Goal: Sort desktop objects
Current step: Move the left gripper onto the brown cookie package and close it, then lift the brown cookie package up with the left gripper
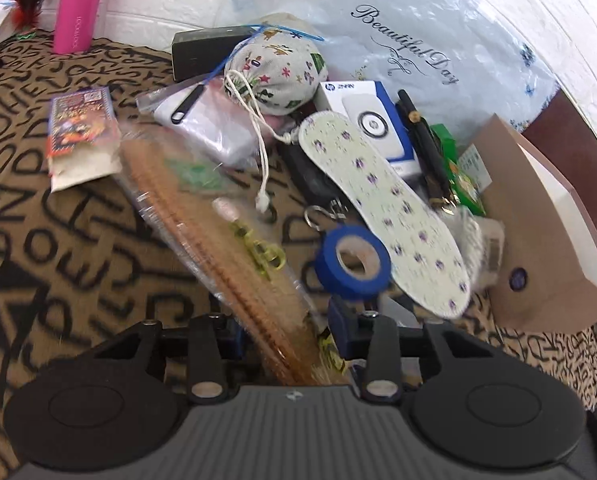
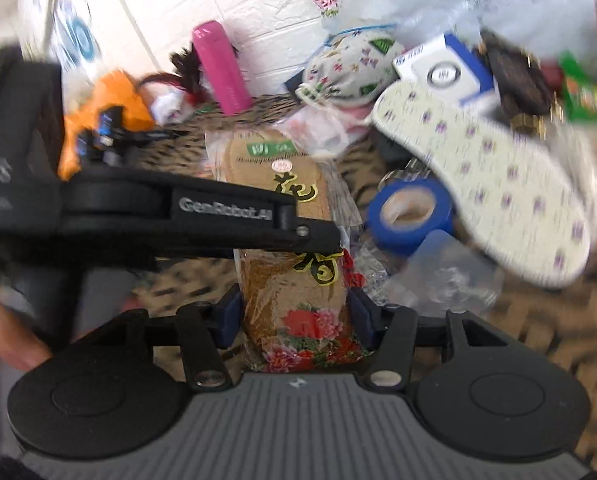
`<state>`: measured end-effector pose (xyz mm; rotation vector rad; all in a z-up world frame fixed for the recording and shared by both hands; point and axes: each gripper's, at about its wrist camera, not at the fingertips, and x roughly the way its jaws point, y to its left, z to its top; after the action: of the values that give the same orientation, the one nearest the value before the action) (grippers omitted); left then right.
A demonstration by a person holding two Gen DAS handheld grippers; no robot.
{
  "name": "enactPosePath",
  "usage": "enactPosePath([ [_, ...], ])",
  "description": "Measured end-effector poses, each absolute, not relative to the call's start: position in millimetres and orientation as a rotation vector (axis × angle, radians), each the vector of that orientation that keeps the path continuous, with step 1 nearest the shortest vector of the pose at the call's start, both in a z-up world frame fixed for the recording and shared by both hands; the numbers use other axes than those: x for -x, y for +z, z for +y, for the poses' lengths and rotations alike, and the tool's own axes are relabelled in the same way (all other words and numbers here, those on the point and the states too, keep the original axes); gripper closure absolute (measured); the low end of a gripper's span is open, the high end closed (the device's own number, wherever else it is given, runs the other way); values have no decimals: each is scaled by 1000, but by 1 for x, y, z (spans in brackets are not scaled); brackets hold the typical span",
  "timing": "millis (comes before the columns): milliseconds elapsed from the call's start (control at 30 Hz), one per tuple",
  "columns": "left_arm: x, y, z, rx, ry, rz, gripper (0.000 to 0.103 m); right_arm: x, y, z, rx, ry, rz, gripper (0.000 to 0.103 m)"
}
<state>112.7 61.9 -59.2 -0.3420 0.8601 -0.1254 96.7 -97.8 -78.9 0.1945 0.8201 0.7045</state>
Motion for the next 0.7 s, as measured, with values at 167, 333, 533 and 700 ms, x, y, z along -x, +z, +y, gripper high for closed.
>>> enactPosePath([
  [167, -84, -49, 58, 353, -129, 853, 63, -58, -66, -110, -198, 721, 774, 51],
  [333, -62, -36, 54, 358, -119, 823, 63, -32, -53, -123, -202, 733, 751, 76],
  [533, -50, -20, 36, 302, -161, 784, 84, -12, -47, -133, -182, 713, 728, 77],
  [700, -56, -27, 12, 241, -170, 806, 86, -7, -48, -137, -171, 681, 725, 76],
])
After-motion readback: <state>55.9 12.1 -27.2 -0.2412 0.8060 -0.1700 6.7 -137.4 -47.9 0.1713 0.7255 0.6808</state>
